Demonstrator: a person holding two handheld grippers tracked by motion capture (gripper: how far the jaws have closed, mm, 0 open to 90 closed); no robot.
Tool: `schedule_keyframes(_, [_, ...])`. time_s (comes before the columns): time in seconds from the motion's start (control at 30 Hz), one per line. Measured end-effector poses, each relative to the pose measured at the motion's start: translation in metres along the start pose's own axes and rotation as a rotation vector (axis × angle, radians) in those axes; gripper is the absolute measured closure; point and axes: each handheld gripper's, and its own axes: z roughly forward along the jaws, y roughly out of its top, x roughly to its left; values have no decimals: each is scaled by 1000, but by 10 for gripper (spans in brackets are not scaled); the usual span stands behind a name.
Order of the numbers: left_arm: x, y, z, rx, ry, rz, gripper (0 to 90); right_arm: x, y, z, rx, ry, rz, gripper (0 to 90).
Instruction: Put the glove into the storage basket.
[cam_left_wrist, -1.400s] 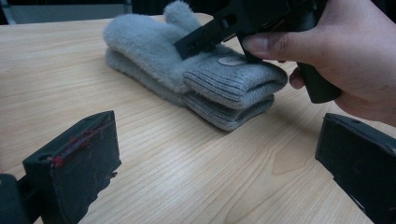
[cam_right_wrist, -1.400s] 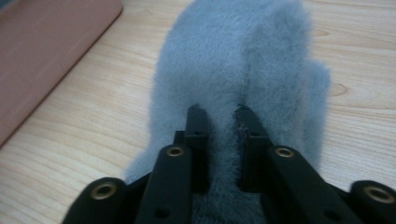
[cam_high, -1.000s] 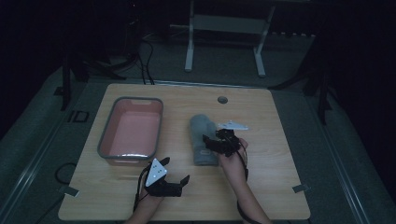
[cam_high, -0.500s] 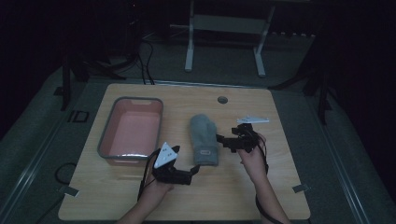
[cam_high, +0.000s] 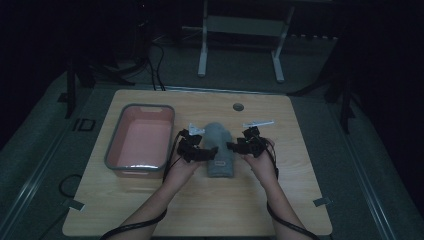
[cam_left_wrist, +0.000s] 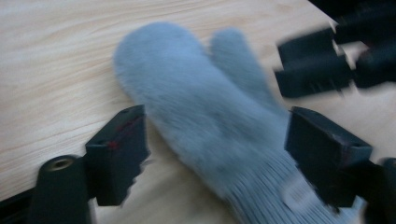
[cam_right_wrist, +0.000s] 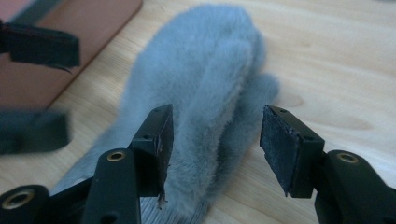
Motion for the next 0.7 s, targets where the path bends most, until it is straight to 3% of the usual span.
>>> schedule_keyframes(0.13, [11, -3, 22, 53, -34, -47, 225, -7, -6, 20, 75, 2, 19, 468])
schedule_keyframes(0.2, [14, -7, 32, 87, -30, -47, 225, -10, -9, 27, 108, -25, 10, 498])
schedule_keyframes(0.23, [15, -10, 35, 89, -40, -58, 238, -11, -10, 29, 111, -12, 18, 499])
schedule_keyframes(0.3, [20, -14, 42, 103, -71, -111, 247, -14, -11, 32, 113, -6, 28, 485])
schedule_keyframes(0.4, [23, -16, 50, 135, -91, -156, 248, -17, -13, 39, 134, 11, 35, 480])
schedule_keyframes(0.57, [25, -18, 57, 140, -118, -146, 305, -23, -13, 48, 150, 50, 67, 482])
schedule_keyframes(0.7, [24, -15, 61, 157, -161, -115, 404, -21, -14, 49, 148, 86, 61, 657])
